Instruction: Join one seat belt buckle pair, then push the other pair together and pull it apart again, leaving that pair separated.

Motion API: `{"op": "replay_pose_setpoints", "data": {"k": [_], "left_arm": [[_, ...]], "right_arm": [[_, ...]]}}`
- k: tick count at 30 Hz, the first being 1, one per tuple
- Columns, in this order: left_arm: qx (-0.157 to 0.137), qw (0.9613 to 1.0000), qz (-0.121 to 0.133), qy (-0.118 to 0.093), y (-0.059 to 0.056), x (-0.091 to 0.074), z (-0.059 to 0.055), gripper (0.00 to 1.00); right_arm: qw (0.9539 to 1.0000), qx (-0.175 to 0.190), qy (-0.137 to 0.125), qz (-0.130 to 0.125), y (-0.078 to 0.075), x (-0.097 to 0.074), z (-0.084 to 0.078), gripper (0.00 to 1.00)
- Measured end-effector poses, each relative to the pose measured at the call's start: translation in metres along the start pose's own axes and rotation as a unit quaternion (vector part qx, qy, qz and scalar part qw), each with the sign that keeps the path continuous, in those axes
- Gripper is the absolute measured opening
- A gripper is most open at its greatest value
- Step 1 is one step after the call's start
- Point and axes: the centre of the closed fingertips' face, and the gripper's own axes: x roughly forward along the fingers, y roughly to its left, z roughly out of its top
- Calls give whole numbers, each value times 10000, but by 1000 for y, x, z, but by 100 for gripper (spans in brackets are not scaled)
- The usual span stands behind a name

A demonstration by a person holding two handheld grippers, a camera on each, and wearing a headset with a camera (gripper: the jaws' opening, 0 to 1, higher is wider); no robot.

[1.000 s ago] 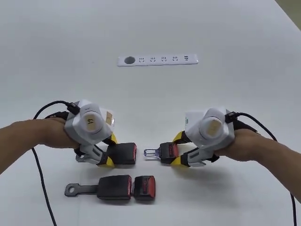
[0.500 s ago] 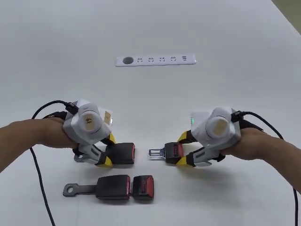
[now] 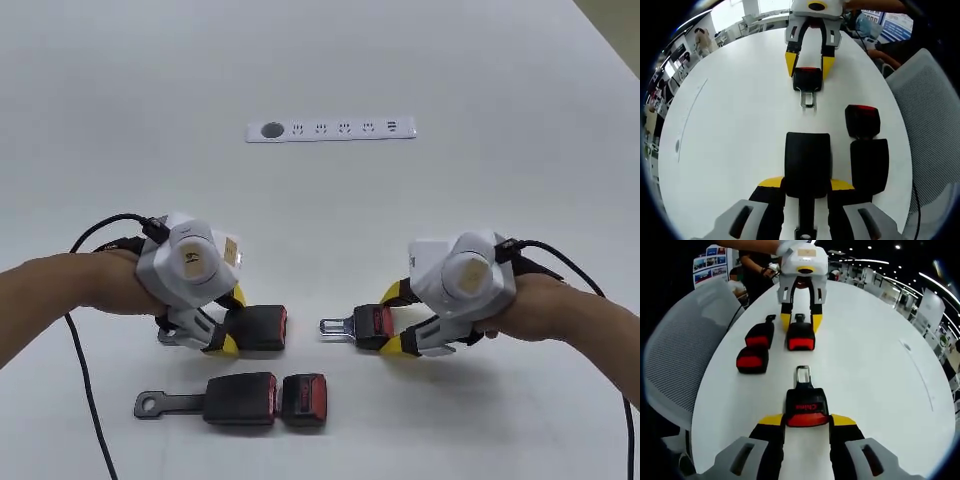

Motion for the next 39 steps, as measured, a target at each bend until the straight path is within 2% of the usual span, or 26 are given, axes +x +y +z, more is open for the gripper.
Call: {"op": "replay_pose_setpoints", "data": {"k": [2, 5, 9, 20, 27, 33, 39], "left_arm": [[-17, 10000, -6, 0, 0, 0, 0, 33], [-13, 10000, -1, 11, 0, 0, -1, 34], [12, 10000, 24, 40, -3, -1, 2, 34], [-70, 9999, 141, -58, -3, -10, 5, 37], [-315, 9991, 233, -155, -5, -18, -6, 40], [-561, 9978, 277, -219, -14, -26, -18, 42], [-848, 9948, 394, -406, -16, -35, -26, 44]], "right_arm": [[10000, 5, 16, -9, 0, 0, 0, 32], [10000, 6, 10, -49, -1, -1, 0, 39], [9999, 0, -28, -100, -3, -3, 0, 40], [9997, 125, -32, -205, -3, -11, -3, 49], [9994, 235, -42, -233, 1, -16, -3, 53], [9990, 344, -39, -271, 6, -19, -8, 56], [9981, 498, -79, -364, 11, -25, -12, 59]]}}
